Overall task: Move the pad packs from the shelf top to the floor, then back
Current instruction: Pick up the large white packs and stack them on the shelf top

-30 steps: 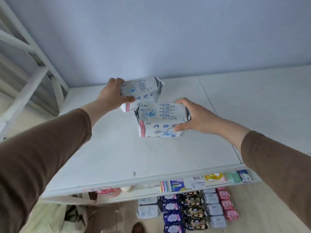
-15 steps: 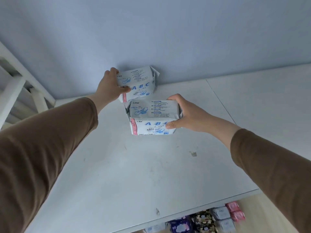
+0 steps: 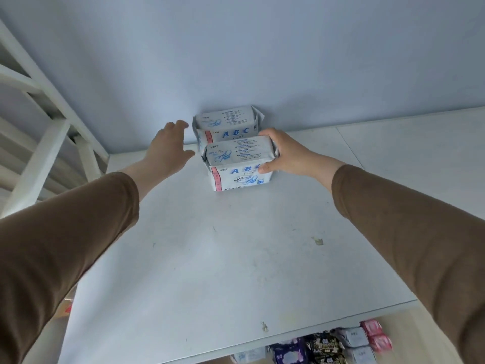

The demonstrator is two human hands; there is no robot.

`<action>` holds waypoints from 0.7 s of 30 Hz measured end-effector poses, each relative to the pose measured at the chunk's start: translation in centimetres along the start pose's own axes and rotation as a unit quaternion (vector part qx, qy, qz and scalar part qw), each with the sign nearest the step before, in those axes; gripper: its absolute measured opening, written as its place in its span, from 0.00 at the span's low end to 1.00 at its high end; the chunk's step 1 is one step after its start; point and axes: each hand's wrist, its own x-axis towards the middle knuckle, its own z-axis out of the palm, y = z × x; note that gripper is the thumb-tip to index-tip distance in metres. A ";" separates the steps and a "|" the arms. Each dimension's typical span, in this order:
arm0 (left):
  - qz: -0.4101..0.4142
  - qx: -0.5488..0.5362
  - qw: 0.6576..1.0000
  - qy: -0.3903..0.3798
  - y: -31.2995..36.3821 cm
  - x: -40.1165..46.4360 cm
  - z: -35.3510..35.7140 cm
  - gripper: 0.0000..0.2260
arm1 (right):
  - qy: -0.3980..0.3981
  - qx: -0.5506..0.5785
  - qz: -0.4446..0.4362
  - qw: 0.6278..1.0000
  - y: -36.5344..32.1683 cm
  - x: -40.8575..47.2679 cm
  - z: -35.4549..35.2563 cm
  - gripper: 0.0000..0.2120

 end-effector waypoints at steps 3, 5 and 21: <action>0.005 0.036 0.999 -0.035 -1.1 -2.7 -0.7 0.22 | 0.014 -0.057 0.008 0.998 0.0 2.0 -0.4 0.41; -0.002 0.035 0.998 -0.048 -1.4 -4.3 -0.8 0.20 | 0.027 -0.076 0.013 0.997 0.1 2.8 -0.3 0.41; -0.046 0.036 0.997 -0.040 6.9 -17.4 1.1 0.20 | 0.120 -0.234 -0.088 0.961 -1.0 -12.3 1.9 0.26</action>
